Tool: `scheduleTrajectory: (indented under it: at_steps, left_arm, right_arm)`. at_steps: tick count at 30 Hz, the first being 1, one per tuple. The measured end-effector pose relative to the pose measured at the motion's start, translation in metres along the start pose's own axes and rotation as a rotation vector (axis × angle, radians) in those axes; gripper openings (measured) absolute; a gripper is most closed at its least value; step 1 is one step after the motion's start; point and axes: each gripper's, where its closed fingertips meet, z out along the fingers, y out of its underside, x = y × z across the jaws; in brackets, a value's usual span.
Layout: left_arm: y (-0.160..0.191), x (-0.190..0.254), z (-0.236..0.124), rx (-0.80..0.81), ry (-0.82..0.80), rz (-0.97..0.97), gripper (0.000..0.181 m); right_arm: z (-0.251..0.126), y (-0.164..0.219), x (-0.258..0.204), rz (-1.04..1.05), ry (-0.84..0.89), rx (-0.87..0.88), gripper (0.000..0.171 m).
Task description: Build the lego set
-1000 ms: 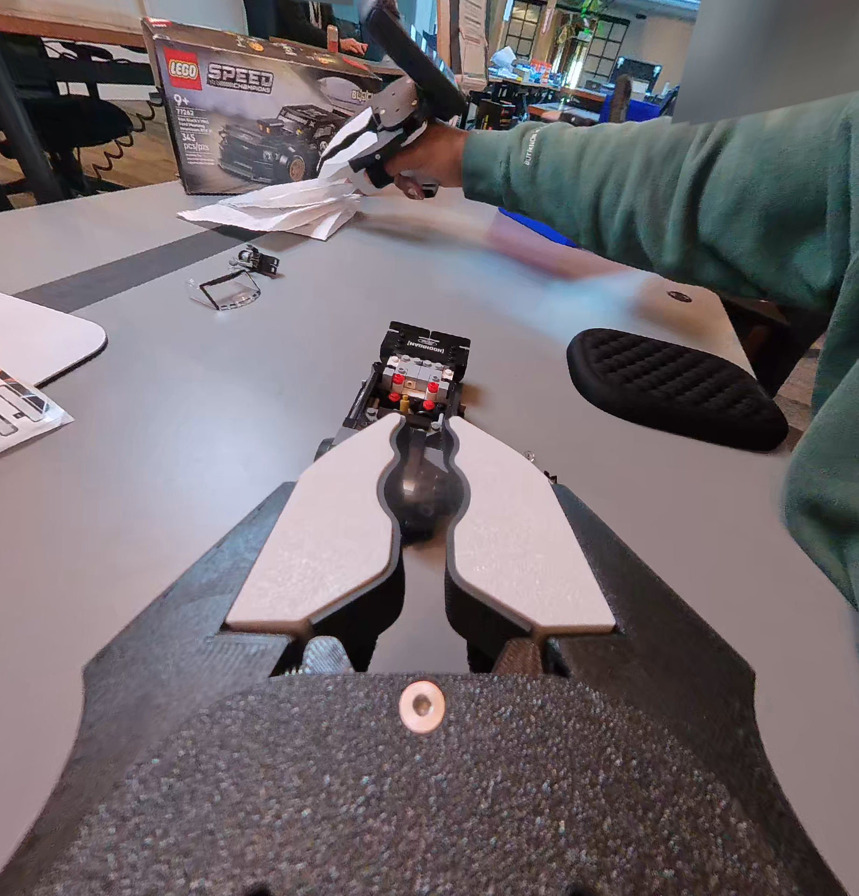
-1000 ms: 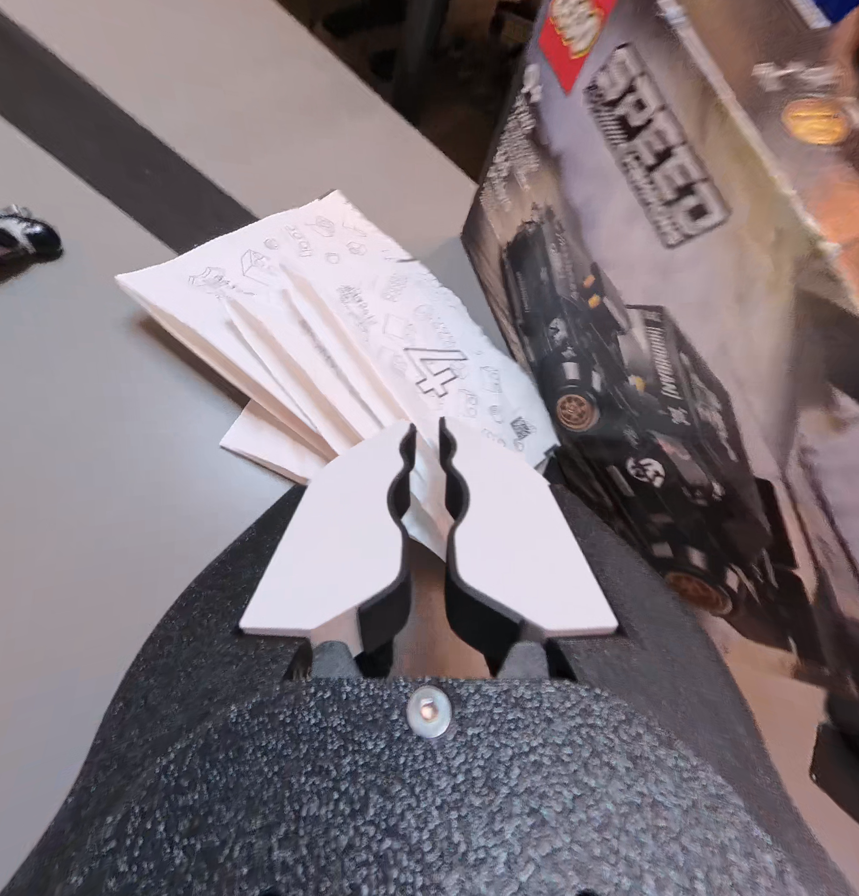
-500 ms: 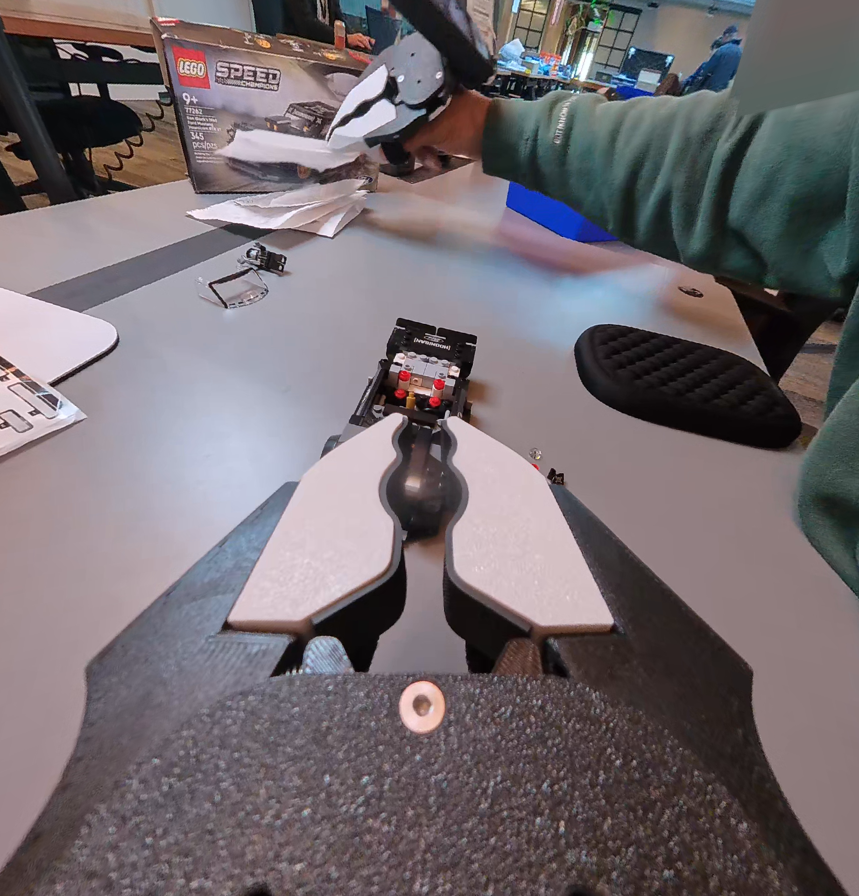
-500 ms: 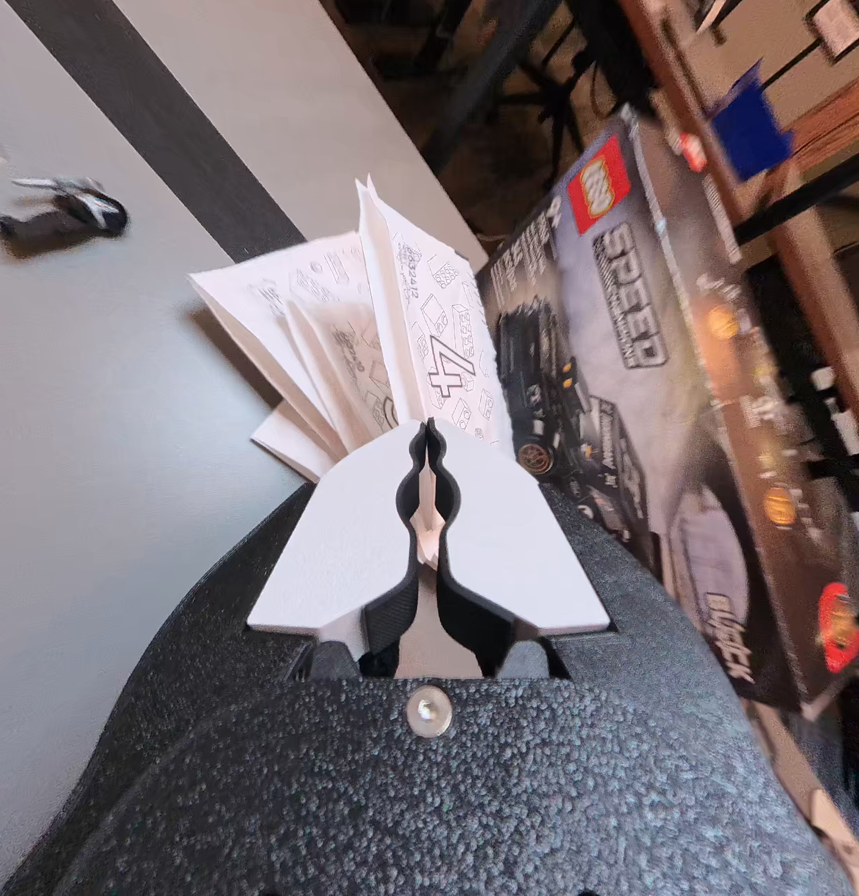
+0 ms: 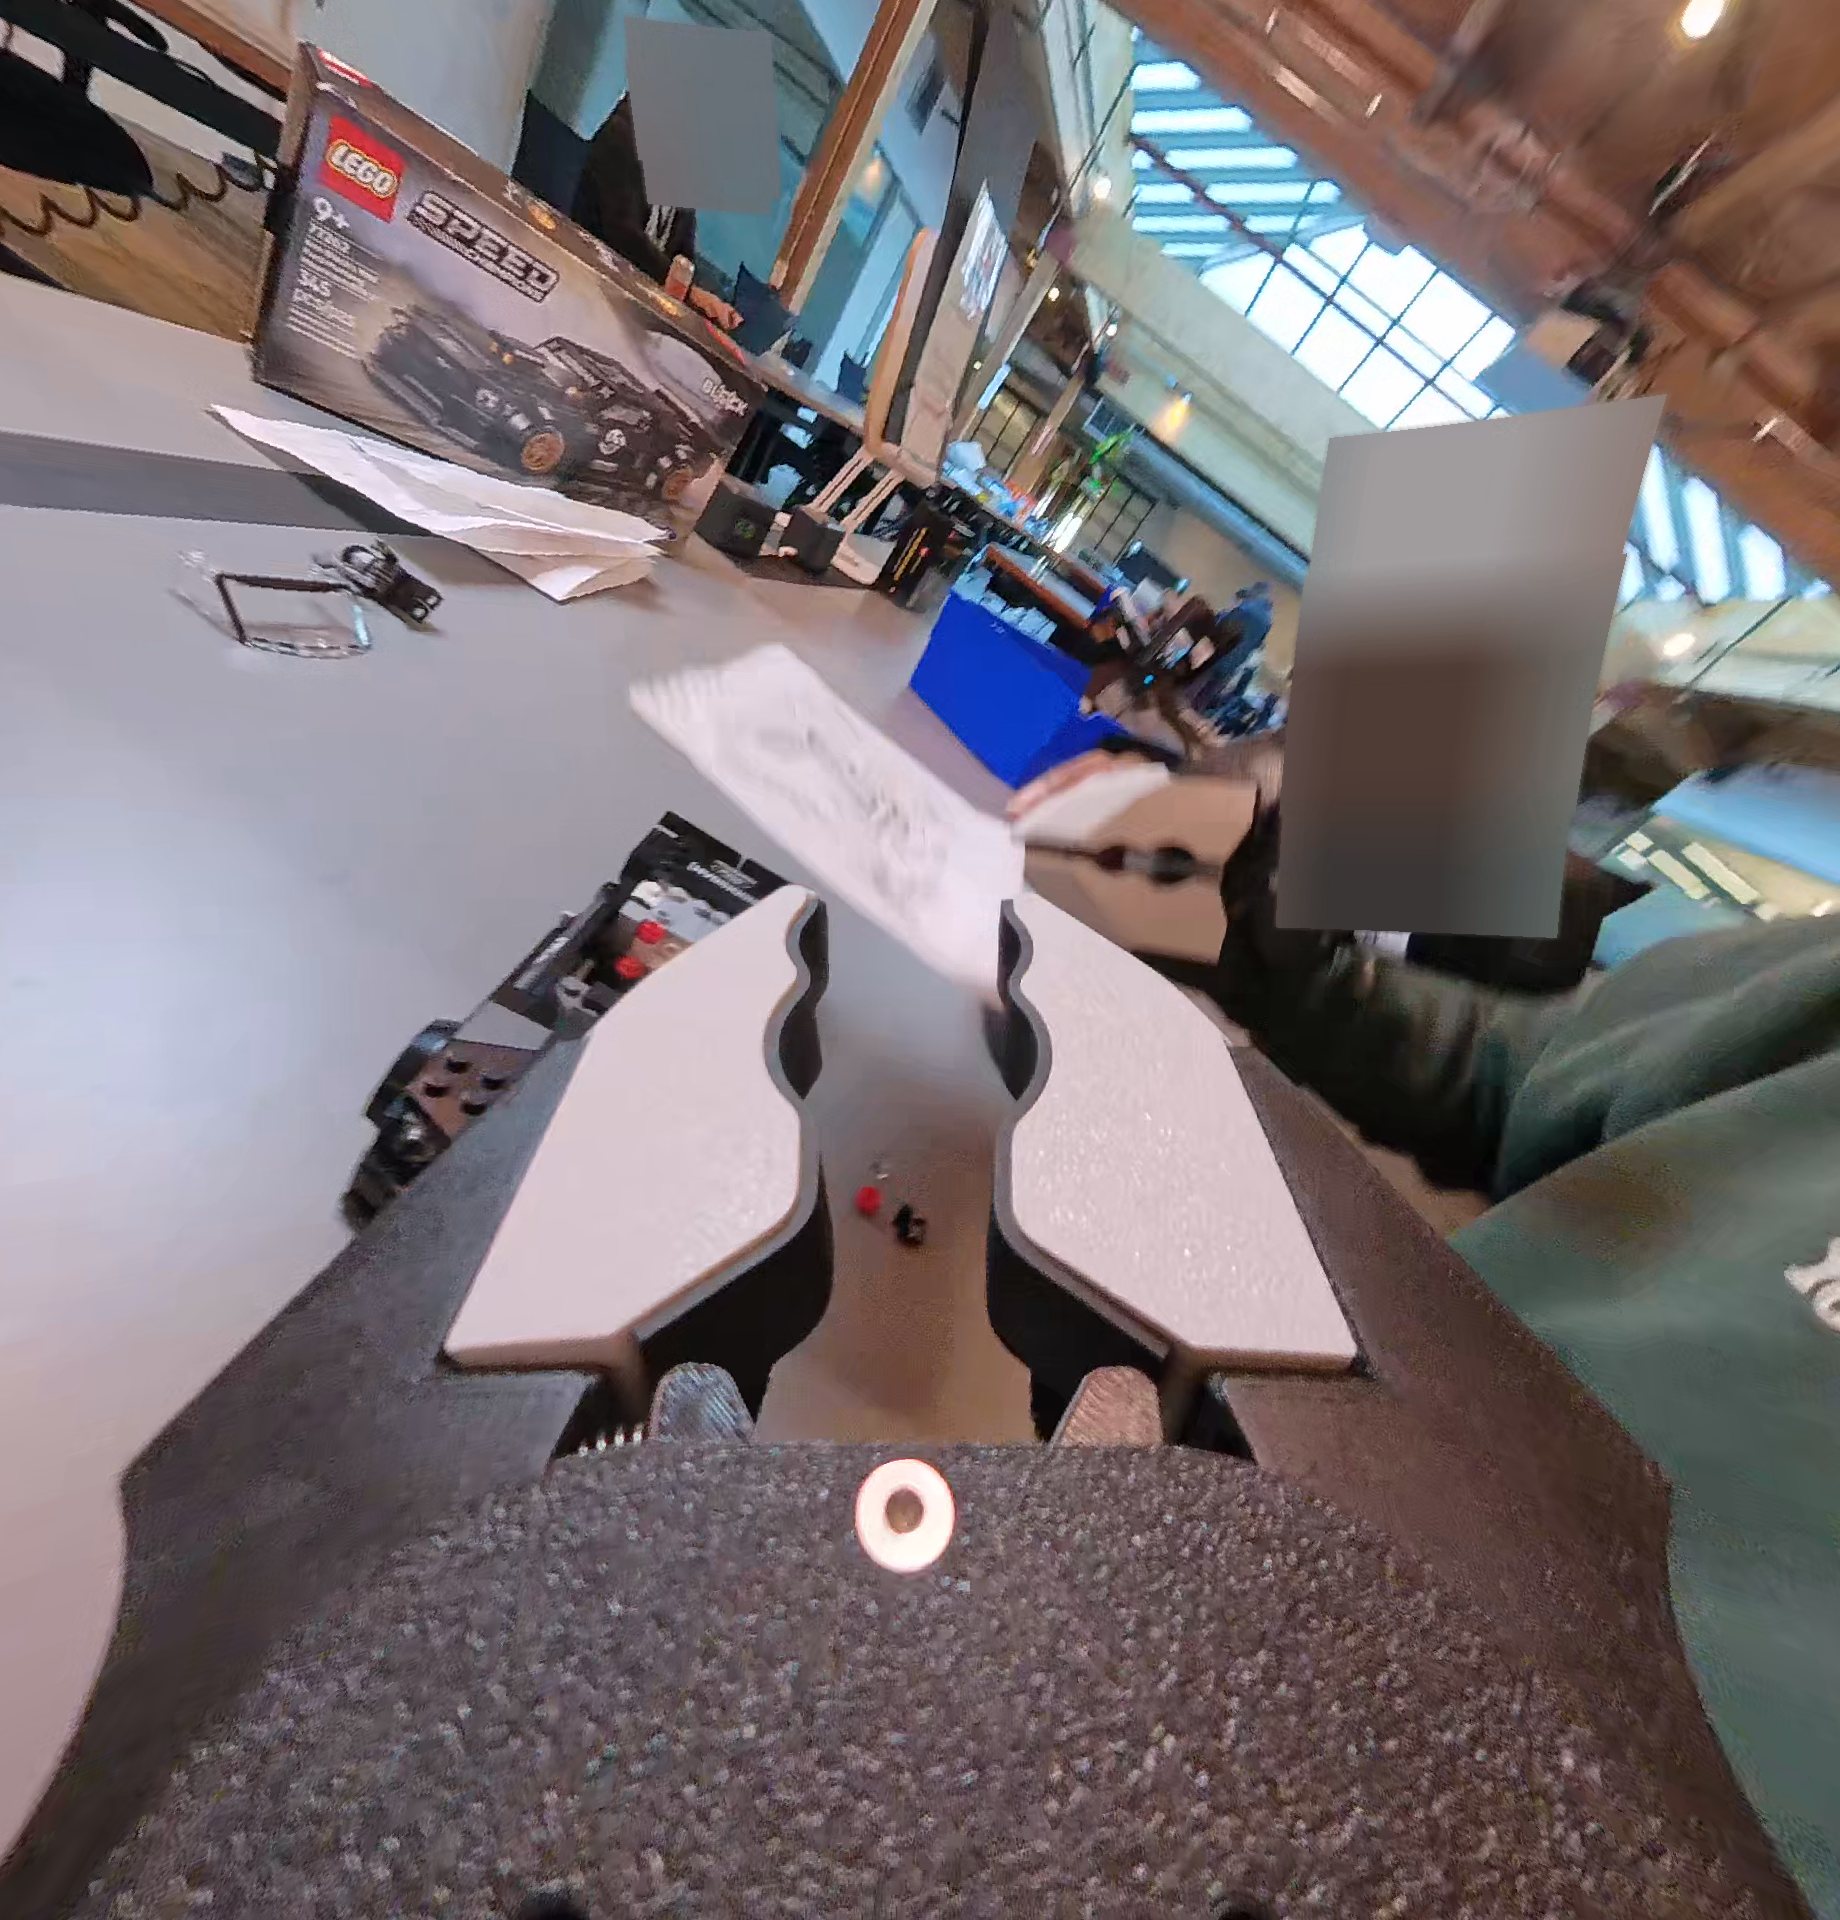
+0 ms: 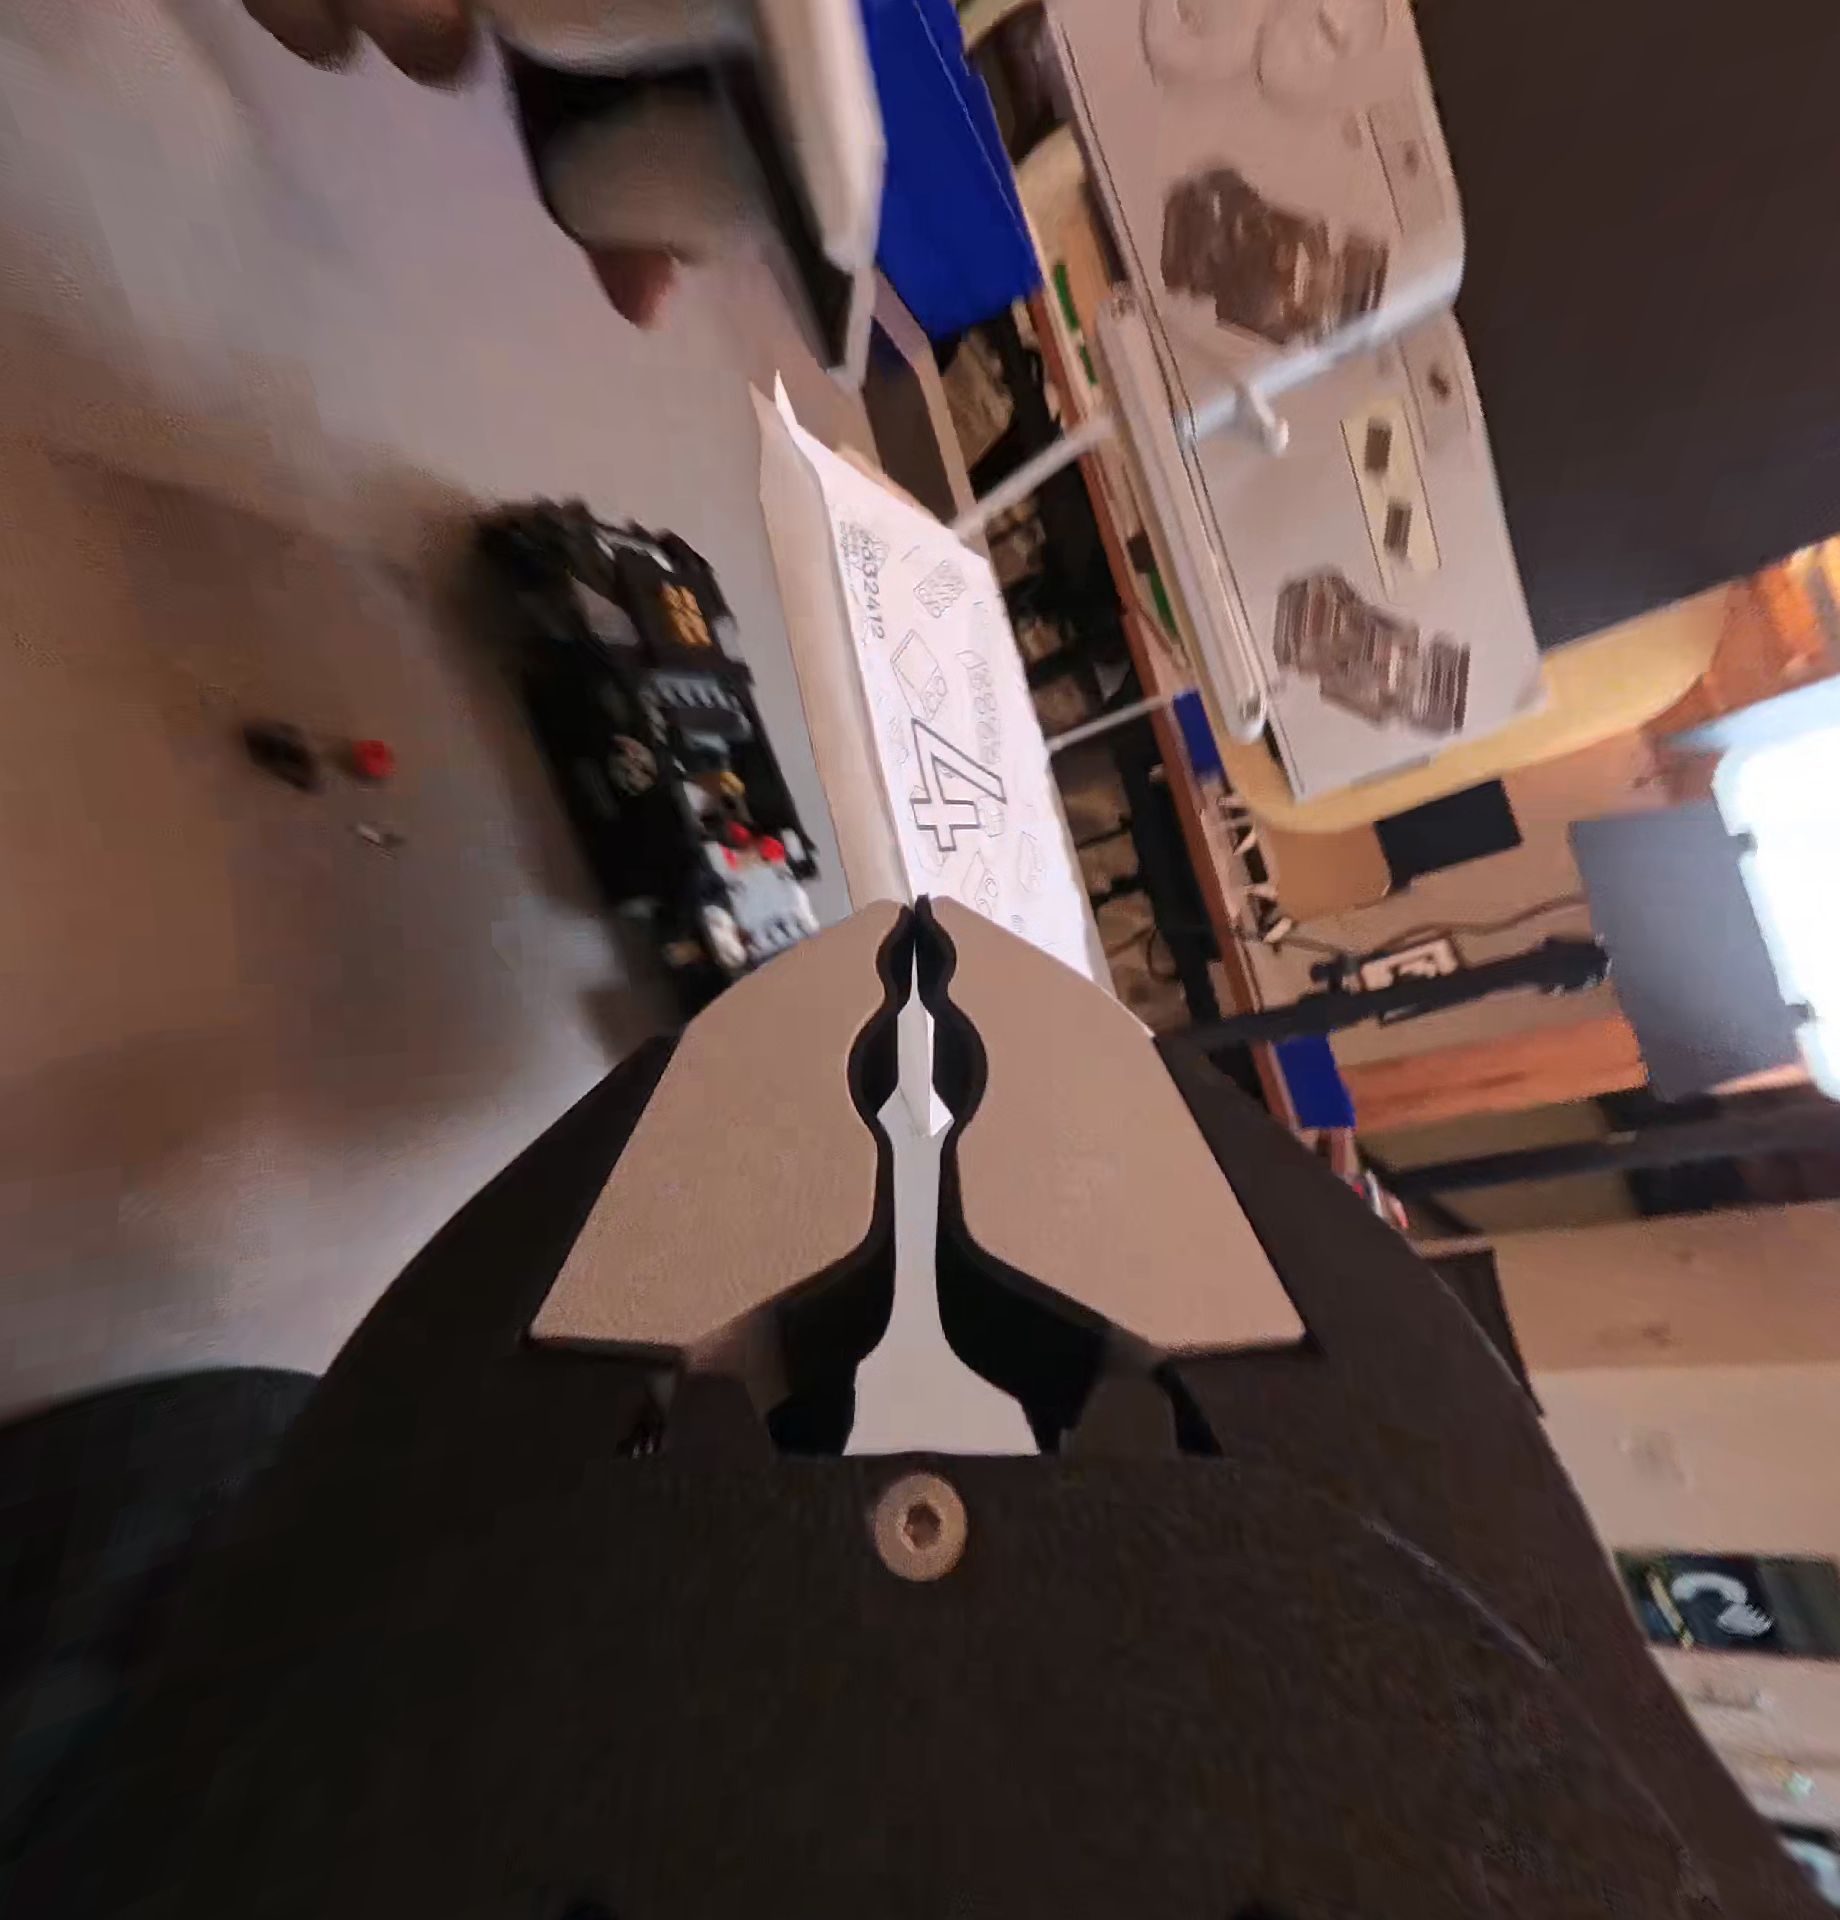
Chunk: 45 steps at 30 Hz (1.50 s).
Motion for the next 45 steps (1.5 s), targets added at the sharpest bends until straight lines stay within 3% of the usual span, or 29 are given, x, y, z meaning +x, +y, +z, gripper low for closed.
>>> scheduleTrajectory:
  at_steps: [3, 6, 11, 14, 18, 24, 28, 35, 45]
  left_arm:
    - [0.003, -0.003, -0.002, 0.005, -0.002, -0.08, 0.032]
    - [0.01, 0.004, -0.004, -0.03, 0.073, -0.145, 0.007]
    - [0.015, -0.007, -0.006, -0.074, -0.002, -0.14, 0.022]
    - [0.008, 0.015, -0.006, -0.047, 0.125, -0.156, 0.007]
    - [0.007, 0.024, -0.005, -0.057, 0.105, 0.015, 0.001]
    - [0.011, 0.026, -0.009, -0.135, -0.028, 0.532, 0.0]
    - [0.017, 0.041, -0.008, -0.139, 0.041, 0.611, 0.0]
    - [0.03, 0.048, -0.004, -0.185, 0.072, 0.674, 0.0]
    - [0.031, 0.051, -0.005, -0.191, 0.076, 0.705, 0.0]
  right_arm:
    - [-0.006, -0.029, -0.019, -0.04, 0.016, 0.082, 0.0]
    - [-0.008, -0.041, -0.025, -0.118, 0.052, 0.098, 0.0]
    - [-0.017, -0.059, -0.026, -0.16, 0.119, 0.133, 0.0]
    - [-0.023, -0.064, -0.026, -0.172, 0.14, 0.129, 0.0]
    - [-0.026, -0.059, -0.029, -0.068, 0.107, 0.104, 0.0]
    - [-0.034, -0.065, -0.015, 0.416, -0.068, 0.195, 0.008]
    - [-0.036, -0.062, 0.008, 0.586, -0.131, 0.211, 0.016]
    - [-0.027, -0.072, 0.0, 0.531, -0.244, 0.176, 0.019]
    - [-0.004, -0.083, -0.007, 0.476, -0.316, 0.131, 0.007]
